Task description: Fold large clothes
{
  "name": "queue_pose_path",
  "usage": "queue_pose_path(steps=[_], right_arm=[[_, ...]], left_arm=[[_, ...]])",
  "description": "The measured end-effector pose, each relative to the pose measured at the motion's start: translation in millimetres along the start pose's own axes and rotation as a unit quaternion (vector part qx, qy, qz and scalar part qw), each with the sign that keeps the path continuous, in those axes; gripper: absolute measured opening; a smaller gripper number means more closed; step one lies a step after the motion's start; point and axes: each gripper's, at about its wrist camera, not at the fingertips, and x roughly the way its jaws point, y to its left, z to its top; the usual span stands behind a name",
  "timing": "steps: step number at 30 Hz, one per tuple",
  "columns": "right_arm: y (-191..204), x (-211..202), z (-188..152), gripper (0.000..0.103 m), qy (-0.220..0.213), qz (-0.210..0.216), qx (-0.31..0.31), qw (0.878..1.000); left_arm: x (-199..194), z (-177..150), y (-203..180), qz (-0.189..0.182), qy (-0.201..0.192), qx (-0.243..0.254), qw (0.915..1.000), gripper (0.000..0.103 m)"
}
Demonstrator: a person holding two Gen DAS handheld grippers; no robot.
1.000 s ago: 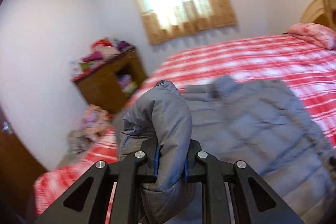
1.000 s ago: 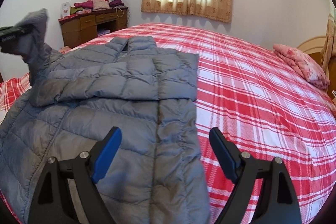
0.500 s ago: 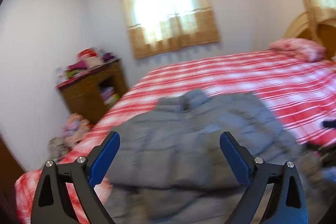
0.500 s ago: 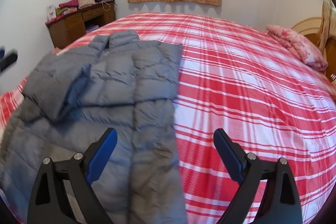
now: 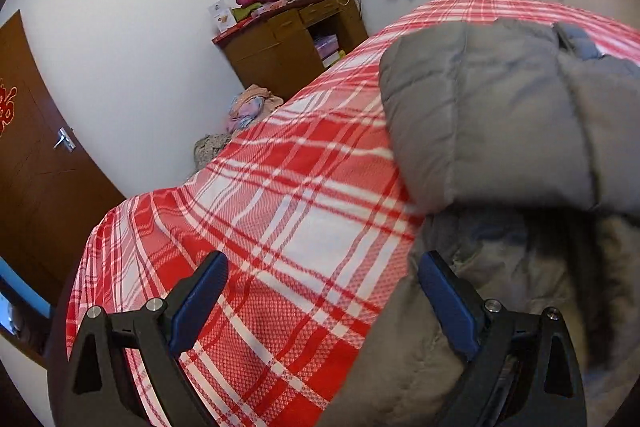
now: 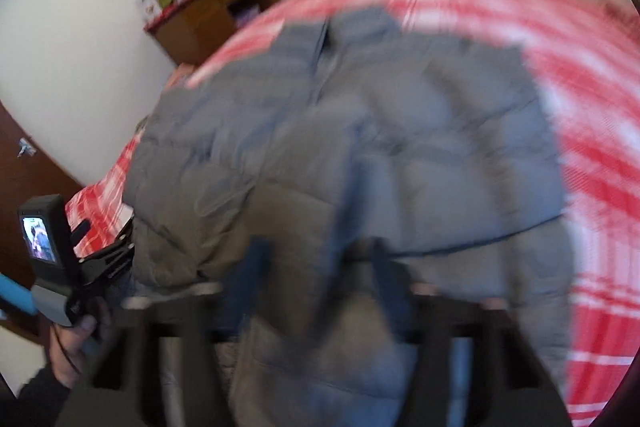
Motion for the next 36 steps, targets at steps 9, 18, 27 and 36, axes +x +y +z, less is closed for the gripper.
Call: queue_pose_path(steps=[9,18,27,36], right_arm=[[-26,-38,2,0.015,-0.072,-0.108,-0.004,0.992],[-46,-81,3,0.057,-0.145,-0.187,0.019,0.971],[-18,-41,31,0.037,-0.143,-0.149,0.0,0.978],[-37,7,12,0.036,-0.114,-0.152,-0.005,0.982]], left_arm=[[5,0,-1,-0.018,0.002,-0.006,0.9998,0.097],[-44,46,15,-0.092,-0.021,-0.019,0.9953,0.097],[-47,107,-68,-0.135,-0.049,-0.026,0.9893,0.097],[3,79,-129,-0.106,-0.012,0.025,0.994,0.097]])
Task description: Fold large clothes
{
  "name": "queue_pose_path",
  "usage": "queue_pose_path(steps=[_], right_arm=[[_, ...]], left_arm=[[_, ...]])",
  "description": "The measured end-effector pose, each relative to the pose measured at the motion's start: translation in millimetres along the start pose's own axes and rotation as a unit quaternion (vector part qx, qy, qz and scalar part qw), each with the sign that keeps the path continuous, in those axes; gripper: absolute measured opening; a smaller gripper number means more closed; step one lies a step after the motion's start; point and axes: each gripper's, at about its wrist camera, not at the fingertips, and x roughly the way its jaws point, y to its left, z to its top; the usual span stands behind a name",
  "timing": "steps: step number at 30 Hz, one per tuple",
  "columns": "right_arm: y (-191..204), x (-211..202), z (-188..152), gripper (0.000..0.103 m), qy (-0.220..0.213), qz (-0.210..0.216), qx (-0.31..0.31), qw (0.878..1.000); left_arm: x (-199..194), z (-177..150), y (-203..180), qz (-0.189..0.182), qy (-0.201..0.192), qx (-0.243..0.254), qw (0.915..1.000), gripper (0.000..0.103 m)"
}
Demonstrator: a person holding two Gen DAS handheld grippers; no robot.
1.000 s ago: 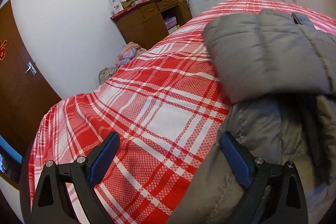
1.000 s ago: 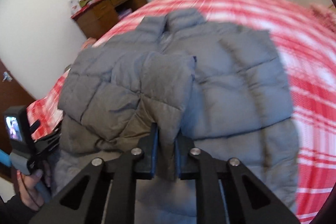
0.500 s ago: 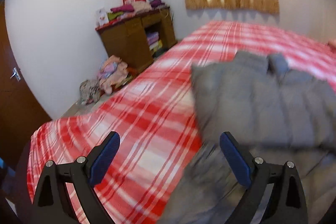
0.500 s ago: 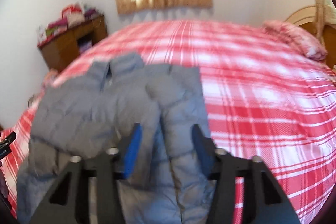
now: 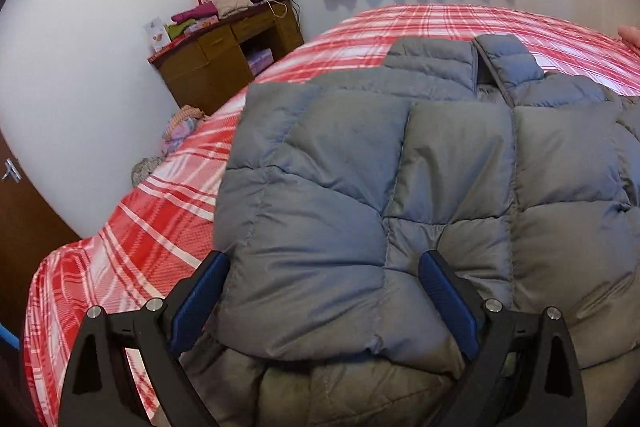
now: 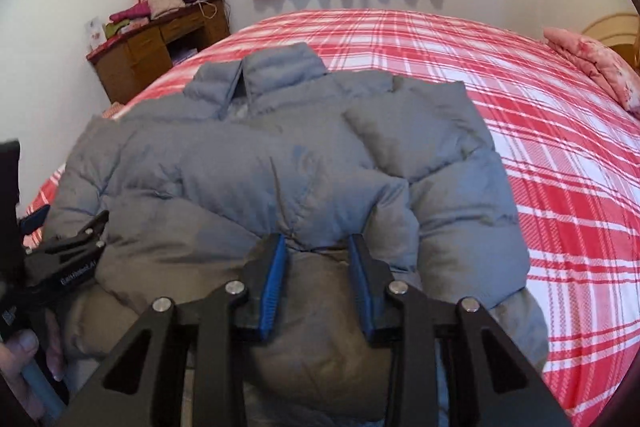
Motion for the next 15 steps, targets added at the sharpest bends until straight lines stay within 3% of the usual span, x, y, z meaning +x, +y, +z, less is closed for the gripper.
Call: queue_pose_path(steps=[15], right_arm=[[0,13,-4,0.034,0.016,0.0,0.005,1.0]], left_arm=[[11,-4,-4,0.016,0.012,0.015,0.9997,0.097]])
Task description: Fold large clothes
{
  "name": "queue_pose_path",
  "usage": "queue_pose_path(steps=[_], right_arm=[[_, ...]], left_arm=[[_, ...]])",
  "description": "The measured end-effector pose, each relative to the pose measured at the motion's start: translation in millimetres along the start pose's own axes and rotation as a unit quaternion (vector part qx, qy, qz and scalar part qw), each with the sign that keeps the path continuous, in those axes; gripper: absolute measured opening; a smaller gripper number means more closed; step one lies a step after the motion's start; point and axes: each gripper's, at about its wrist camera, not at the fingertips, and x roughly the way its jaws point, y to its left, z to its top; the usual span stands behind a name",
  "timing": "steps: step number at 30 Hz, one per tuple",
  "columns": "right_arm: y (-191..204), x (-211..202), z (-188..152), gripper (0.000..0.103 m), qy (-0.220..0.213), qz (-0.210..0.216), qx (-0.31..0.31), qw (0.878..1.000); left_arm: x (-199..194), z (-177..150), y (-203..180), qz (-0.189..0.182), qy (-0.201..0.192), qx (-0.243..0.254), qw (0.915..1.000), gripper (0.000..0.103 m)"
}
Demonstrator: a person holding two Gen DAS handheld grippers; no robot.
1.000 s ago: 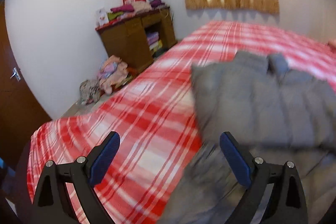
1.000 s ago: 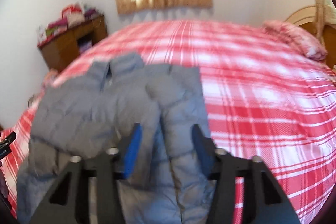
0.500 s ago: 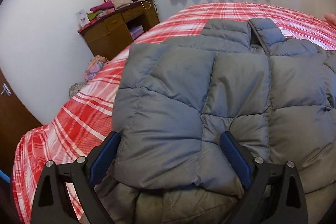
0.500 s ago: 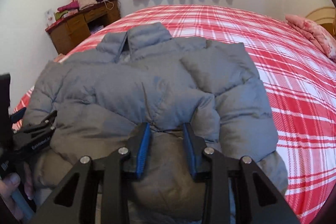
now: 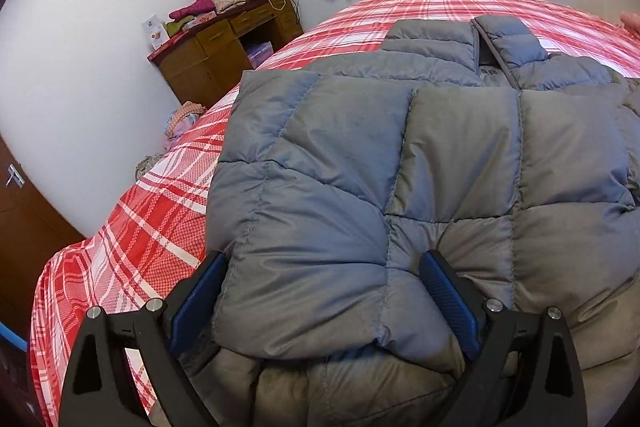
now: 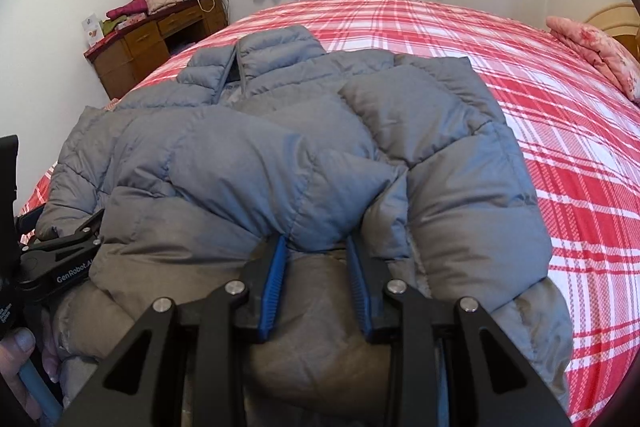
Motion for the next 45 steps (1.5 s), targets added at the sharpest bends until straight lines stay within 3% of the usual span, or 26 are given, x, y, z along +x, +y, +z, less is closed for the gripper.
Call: queue_pose_path(steps=[6,10,14,16,19,20,23,31,45], right_arm=[[2,1,0,0.034,0.0,-0.004,-0.003,1.0],[-1,-14,6,0.034,-0.007,-0.004,-0.005,1.0],[-12,-48,32,0.035,-0.068,-0.011,0.026,0.997],[-15,-46,46,0.038,-0.072,-0.028,0.046,0.996],[-12,-23,59,0.04,-0.055,-0.037,0.048,0.997],[-8,-10,60,0.04,-0.043,-0.04,0.04,0.997],[-10,15,52,0.04,-0.017,-0.044,0.033,0.998],[-19,27,39,0.039,-0.003,-0.034,0.041,0.999],[-14,32,36,0.039,-0.005,-0.048,0.034,0.998]], left_arm=[[1,1,-1,0.002,0.001,0.003,1.0,0.097],[-17,11,16,-0.03,0.012,-0.013,0.9994,0.097],[-52,42,47,-0.035,-0.056,-0.021,0.9976,0.097],[-42,64,61,-0.019,-0.073,-0.043,0.9962,0.097],[2,79,71,0.021,-0.039,-0.067,0.9968,0.097],[30,80,73,0.031,-0.006,-0.077,0.9965,0.097],[73,70,65,0.03,0.043,-0.073,0.996,0.097],[77,52,41,0.074,0.017,-0.034,0.9965,0.098],[81,50,46,0.06,0.022,-0.049,0.9967,0.1]])
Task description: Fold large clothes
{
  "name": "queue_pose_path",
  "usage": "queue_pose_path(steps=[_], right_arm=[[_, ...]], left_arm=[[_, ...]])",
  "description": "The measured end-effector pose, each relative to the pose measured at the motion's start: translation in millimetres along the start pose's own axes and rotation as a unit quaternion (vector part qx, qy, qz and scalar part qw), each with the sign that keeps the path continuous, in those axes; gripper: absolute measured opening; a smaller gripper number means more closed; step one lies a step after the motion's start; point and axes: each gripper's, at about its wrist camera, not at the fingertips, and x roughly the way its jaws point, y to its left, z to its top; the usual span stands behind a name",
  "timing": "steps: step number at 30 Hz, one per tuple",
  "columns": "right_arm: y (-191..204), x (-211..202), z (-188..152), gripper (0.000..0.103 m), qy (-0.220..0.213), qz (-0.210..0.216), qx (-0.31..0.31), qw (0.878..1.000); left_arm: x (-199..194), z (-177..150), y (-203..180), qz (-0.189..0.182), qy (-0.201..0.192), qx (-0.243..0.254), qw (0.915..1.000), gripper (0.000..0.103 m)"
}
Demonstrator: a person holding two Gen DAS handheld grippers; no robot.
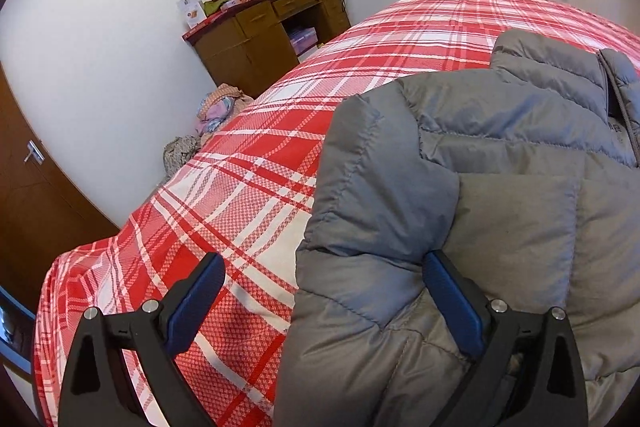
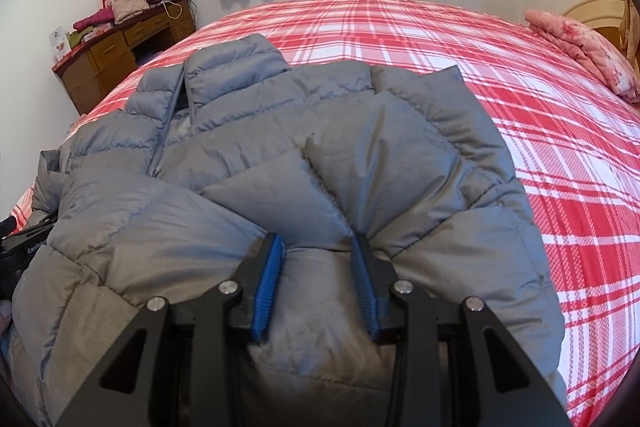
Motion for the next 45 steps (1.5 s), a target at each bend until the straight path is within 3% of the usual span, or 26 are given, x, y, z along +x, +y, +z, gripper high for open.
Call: queue_pose_path(steps=[14,17,19,22,26,29,38,45], right_arm=[[0,0,-1,0.04,-0.001,-0.001,-0.001,1.0],[-3,-1,1,0.041,0.004,0.007,0.003,1.0],[-4,-5,5,0.049,0.017,0.022,-0.003,1.0],[-9,-23,15,0.07,0.011,0.04,-0.009,0.999],[-11,-28,59,0.088,0.006,0.036,-0.014,0.999],[-9,-14,96,0.094,0.019,0.042,0.002,0.999],[5,48,190,0.101,0.045,0.042,0.028,0.998],[21,98,220,0.101,0.065,0.047,0.05,0.996]], left_arm=[[2,1,0,-0.005,0.003,0.0,1.0,0.1],[4,8,4,-0.028,0.023,0.0,0.9993,0.1],[0,19,15,-0.067,0.06,0.002,0.9959,0.1],[-21,34,30,-0.096,0.035,-0.011,0.9947,0.1],[-23,65,22,-0.104,0.026,0.008,0.9942,0.1],[-9,101,2,-0.112,0.041,0.003,0.9929,0.1],[21,190,-55,-0.159,0.062,-0.034,0.9848,0.1],[62,213,-96,-0.143,0.079,-0.021,0.9864,0.1]])
